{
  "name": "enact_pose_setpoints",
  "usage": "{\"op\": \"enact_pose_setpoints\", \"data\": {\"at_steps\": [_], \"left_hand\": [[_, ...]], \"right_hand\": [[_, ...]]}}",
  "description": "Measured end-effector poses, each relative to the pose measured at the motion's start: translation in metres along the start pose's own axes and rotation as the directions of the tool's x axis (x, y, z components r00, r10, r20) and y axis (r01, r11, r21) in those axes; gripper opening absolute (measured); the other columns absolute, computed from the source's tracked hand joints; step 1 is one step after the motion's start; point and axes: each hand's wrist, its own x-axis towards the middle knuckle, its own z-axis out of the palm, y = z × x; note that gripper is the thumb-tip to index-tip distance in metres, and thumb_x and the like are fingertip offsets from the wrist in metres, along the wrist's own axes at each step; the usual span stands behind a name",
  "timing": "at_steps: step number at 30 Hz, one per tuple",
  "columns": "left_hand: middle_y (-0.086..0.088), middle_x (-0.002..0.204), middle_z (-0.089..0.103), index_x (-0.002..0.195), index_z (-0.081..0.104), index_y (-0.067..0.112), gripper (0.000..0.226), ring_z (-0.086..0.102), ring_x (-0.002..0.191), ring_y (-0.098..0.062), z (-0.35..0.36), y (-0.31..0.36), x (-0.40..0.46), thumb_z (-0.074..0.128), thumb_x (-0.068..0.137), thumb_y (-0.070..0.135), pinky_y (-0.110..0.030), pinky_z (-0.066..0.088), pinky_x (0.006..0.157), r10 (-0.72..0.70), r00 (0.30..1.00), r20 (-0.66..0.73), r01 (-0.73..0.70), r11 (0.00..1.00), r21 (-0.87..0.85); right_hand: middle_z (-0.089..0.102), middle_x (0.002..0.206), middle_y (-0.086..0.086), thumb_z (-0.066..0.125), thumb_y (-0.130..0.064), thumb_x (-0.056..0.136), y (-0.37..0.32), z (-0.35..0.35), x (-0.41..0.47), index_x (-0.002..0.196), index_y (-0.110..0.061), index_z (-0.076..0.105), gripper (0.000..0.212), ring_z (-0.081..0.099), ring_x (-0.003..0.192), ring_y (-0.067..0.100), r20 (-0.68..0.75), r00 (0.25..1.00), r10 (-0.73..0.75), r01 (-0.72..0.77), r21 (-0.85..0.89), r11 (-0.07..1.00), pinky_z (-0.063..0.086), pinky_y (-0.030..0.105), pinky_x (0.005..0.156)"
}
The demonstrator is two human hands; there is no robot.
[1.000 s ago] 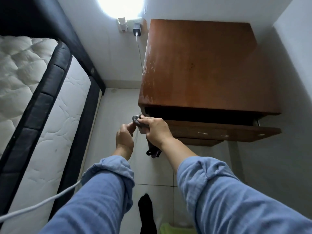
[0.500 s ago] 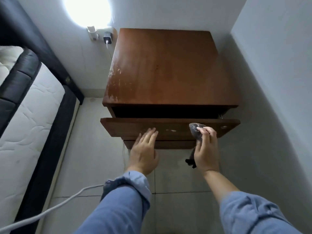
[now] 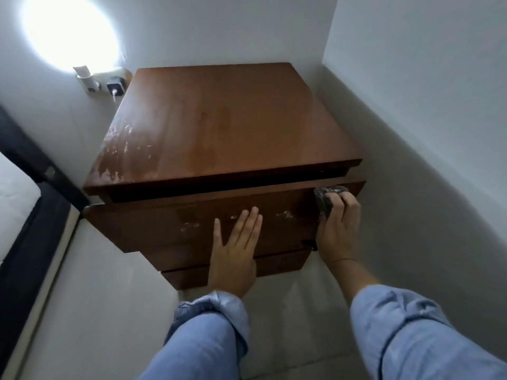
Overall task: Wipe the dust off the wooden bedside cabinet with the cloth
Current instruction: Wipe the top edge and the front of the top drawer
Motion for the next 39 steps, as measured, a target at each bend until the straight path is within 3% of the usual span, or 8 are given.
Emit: {"op": "enact_pose_setpoints", "data": {"at_steps": [6, 11, 16, 22, 26, 29, 32, 39], "left_hand": [[-0.003, 0.159, 0.014, 0.150, 0.021, 0.013, 0.087, 0.013, 0.146, -0.018, 0.035, -0.015, 0.039, 0.050, 0.070, 0.030, -0.061, 0.006, 0.113, -0.016, 0.986, -0.166, 0.019, 1.000, 0.017], [-0.003, 0.159, 0.014, 0.150, 0.026, 0.011, 0.084, 0.013, 0.147, -0.018, 0.062, -0.019, 0.050, 0.051, 0.072, 0.031, -0.056, 0.006, 0.116, 0.019, 0.951, -0.308, -0.014, 1.000, 0.019], [-0.003, 0.160, 0.011, 0.151, 0.022, 0.012, 0.090, 0.009, 0.148, -0.017, 0.063, -0.022, 0.048, 0.052, 0.069, 0.036, -0.054, 0.005, 0.117, 0.042, 0.956, -0.292, -0.023, 0.997, 0.069], [-0.004, 0.161, 0.007, 0.152, 0.017, 0.012, 0.094, 0.005, 0.148, -0.018, 0.056, -0.013, 0.045, 0.046, 0.067, 0.043, -0.053, 0.000, 0.117, 0.001, 0.972, -0.235, 0.026, 0.994, 0.111], [-0.002, 0.160, -0.005, 0.153, 0.009, 0.013, 0.099, -0.004, 0.148, -0.016, 0.049, -0.009, 0.044, 0.046, 0.068, 0.048, -0.054, -0.006, 0.116, 0.002, 0.984, -0.180, 0.025, 0.988, 0.152], [-0.001, 0.156, -0.023, 0.151, -0.008, 0.015, 0.099, -0.019, 0.145, -0.016, 0.042, -0.005, 0.042, 0.041, 0.074, 0.055, -0.055, -0.013, 0.114, -0.029, 0.990, -0.136, 0.054, 0.981, 0.185], [-0.002, 0.158, -0.023, 0.151, -0.010, 0.014, 0.100, -0.020, 0.145, -0.018, 0.036, 0.000, 0.042, 0.040, 0.076, 0.057, -0.056, -0.011, 0.114, -0.055, 0.992, -0.113, 0.076, 0.979, 0.187], [-0.003, 0.159, -0.021, 0.151, -0.010, 0.014, 0.099, -0.018, 0.146, -0.018, 0.021, -0.001, 0.042, 0.042, 0.078, 0.057, -0.057, -0.012, 0.113, -0.043, 0.999, -0.032, 0.049, 0.979, 0.200]], "right_hand": [[0.032, 0.119, 0.010, 0.043, -0.011, 0.079, 0.011, 0.053, 0.021, 0.118, -0.010, 0.039, 0.039, 0.037, 0.103, 0.030, -0.151, 0.984, -0.098, 0.092, -0.047, 0.995, 0.031, 0.044, 0.087], [0.029, 0.118, 0.007, 0.045, 0.000, 0.073, 0.022, 0.088, 0.028, 0.116, -0.011, 0.034, 0.045, 0.033, 0.101, 0.030, -0.281, 0.955, -0.095, 0.100, 0.004, 0.995, 0.040, 0.047, 0.088], [0.029, 0.119, 0.006, 0.046, 0.005, 0.073, 0.015, 0.096, 0.027, 0.116, -0.011, 0.035, 0.047, 0.034, 0.102, 0.028, -0.370, 0.928, -0.050, 0.072, 0.047, 0.996, 0.033, 0.041, 0.092], [0.033, 0.120, 0.006, 0.033, -0.009, 0.074, -0.010, 0.102, -0.010, 0.113, -0.014, 0.042, 0.040, 0.034, 0.104, 0.025, -0.097, 0.992, -0.076, 0.084, 0.079, 0.993, 0.048, 0.041, 0.085], [0.048, 0.118, 0.012, 0.053, -0.001, 0.068, -0.019, 0.107, -0.040, 0.114, -0.012, 0.050, 0.047, 0.042, 0.100, 0.025, 0.065, 0.993, -0.094, 0.093, 0.018, 0.996, 0.052, 0.040, 0.080], [0.048, 0.127, 0.010, 0.065, 0.002, 0.069, -0.017, 0.099, -0.048, 0.123, -0.014, 0.051, 0.058, 0.049, 0.108, 0.027, 0.245, 0.961, -0.131, 0.134, 0.004, 0.991, 0.051, 0.039, 0.089], [0.040, 0.135, 0.003, 0.058, 0.001, 0.078, -0.012, 0.087, -0.059, 0.128, -0.019, 0.048, 0.055, 0.043, 0.114, 0.022, 0.413, 0.893, -0.176, 0.157, 0.079, 0.984, 0.046, 0.035, 0.095], [0.040, 0.132, 0.006, 0.057, -0.002, 0.086, -0.013, 0.049, -0.049, 0.122, -0.015, 0.056, 0.039, 0.052, 0.114, 0.022, 0.227, 0.973, -0.039, -0.020, 0.252, 0.967, 0.052, 0.032, 0.093]]}}
